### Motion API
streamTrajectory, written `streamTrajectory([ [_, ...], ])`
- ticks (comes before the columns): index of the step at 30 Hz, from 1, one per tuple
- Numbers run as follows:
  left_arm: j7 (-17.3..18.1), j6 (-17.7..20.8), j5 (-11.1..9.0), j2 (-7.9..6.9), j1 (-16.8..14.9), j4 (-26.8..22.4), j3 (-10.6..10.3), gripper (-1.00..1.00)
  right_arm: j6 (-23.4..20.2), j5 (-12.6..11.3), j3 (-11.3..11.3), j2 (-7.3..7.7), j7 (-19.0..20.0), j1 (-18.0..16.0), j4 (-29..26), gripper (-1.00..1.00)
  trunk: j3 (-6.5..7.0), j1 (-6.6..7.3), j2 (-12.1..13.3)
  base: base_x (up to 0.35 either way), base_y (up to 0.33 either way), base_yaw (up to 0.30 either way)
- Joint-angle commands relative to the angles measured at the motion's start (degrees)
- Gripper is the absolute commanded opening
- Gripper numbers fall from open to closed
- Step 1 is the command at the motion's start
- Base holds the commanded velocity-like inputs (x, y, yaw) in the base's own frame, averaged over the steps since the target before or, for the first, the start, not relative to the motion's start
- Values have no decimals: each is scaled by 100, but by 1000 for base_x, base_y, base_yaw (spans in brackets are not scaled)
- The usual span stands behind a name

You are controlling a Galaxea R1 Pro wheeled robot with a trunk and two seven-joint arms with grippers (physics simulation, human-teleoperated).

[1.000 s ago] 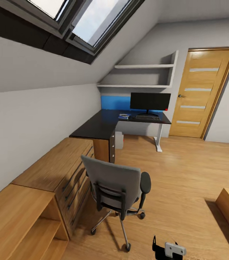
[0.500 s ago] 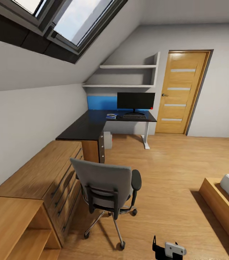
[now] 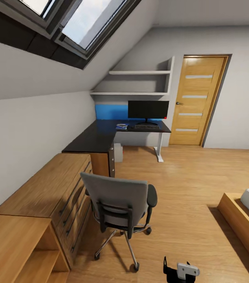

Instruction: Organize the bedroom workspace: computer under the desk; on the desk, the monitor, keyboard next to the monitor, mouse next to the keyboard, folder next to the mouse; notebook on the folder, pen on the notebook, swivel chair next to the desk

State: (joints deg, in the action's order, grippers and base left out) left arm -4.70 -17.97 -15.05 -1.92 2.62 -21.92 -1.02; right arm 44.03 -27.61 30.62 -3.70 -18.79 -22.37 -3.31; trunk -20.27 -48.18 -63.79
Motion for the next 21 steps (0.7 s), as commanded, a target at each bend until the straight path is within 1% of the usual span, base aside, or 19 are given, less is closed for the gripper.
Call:
streamTrajectory([
  [1, -23, -4, -6, -1, 5, -9, -12, 100, 9, -26, 50, -1, -14, -4, 4, 100, -5, -1, -4, 0, 72, -1],
  [8, -23, -4, -6, -1, 4, -9, -12, 100, 9, -26, 50, 0, 5, -4, 5, 100, -5, -1, -4, 0, 172, 0],
  [13, -23, -4, -9, -1, 5, -10, -11, 100, 9, -26, 50, 0, 7, -4, 5, 100, -5, -1, -4, -85, 182, 0],
  [21, -23, -4, -15, -1, 5, -9, -5, 100, 12, -27, 50, 0, 7, -4, 2, 100, -5, -1, -4, -25, 43, 0],
])
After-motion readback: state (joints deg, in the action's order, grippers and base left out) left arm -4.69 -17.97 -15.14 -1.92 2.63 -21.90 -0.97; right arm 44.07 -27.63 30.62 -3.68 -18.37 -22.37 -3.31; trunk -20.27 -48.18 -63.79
